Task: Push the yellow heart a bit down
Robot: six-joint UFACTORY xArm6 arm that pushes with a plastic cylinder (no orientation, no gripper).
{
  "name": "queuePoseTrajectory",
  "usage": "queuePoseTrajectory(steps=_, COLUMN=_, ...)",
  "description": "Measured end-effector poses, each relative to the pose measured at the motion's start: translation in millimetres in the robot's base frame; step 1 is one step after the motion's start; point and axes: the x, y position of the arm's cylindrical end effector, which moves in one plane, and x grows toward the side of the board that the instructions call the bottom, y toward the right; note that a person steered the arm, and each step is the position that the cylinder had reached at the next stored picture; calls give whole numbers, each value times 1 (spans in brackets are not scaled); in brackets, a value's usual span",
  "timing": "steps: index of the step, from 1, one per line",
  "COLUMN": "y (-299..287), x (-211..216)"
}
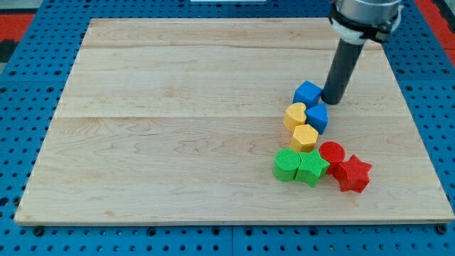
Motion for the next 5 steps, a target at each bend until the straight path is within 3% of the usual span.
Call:
queuePoseTrajectory(steps=1, y=45, x=18)
queuePoseTrajectory(steps=2, y=58, x=79)
queuePoseTrajectory(steps=3, y=7, x=101)
queuePoseTrajectory(steps=5, y=-48, x=26)
